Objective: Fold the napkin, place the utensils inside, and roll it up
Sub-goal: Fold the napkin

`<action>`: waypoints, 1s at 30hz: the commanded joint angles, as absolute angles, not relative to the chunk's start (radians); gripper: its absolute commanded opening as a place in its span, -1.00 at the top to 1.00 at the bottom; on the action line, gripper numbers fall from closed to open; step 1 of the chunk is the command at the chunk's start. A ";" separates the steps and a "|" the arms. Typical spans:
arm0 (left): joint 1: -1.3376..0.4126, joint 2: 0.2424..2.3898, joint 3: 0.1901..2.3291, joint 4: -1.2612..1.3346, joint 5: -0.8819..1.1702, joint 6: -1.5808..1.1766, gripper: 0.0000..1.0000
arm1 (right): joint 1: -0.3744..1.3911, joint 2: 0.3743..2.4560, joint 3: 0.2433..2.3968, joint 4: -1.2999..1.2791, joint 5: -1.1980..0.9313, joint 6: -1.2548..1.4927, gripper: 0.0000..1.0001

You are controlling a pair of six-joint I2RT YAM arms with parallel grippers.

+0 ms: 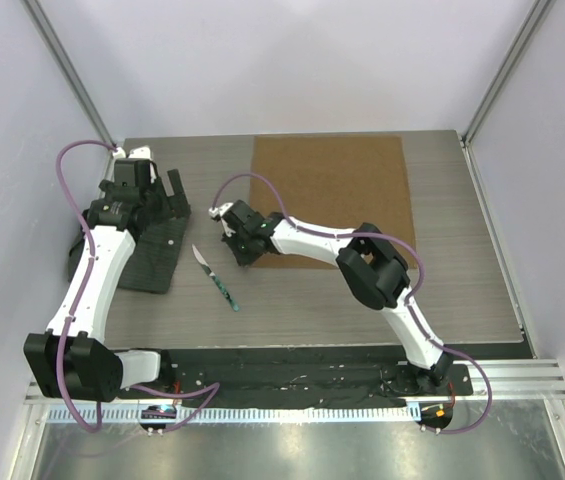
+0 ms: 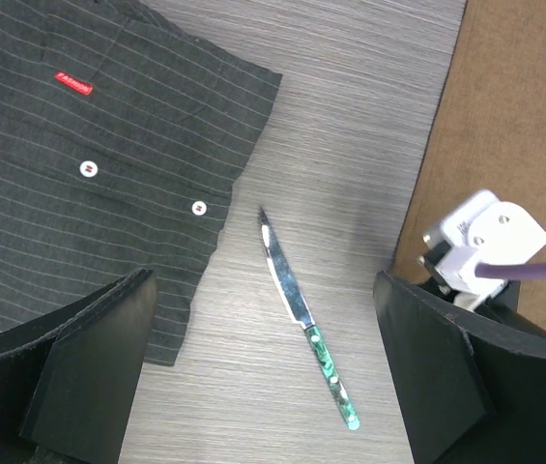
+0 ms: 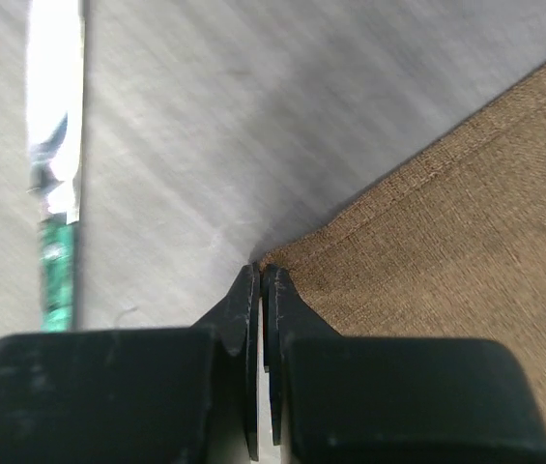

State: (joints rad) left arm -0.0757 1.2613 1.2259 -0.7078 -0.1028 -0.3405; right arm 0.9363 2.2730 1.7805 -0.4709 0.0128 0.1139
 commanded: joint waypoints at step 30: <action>-0.074 1.226 1.232 -0.683 -0.215 -0.334 -1.00 | 0.677 2.034 1.618 -0.434 0.052 0.083 0.98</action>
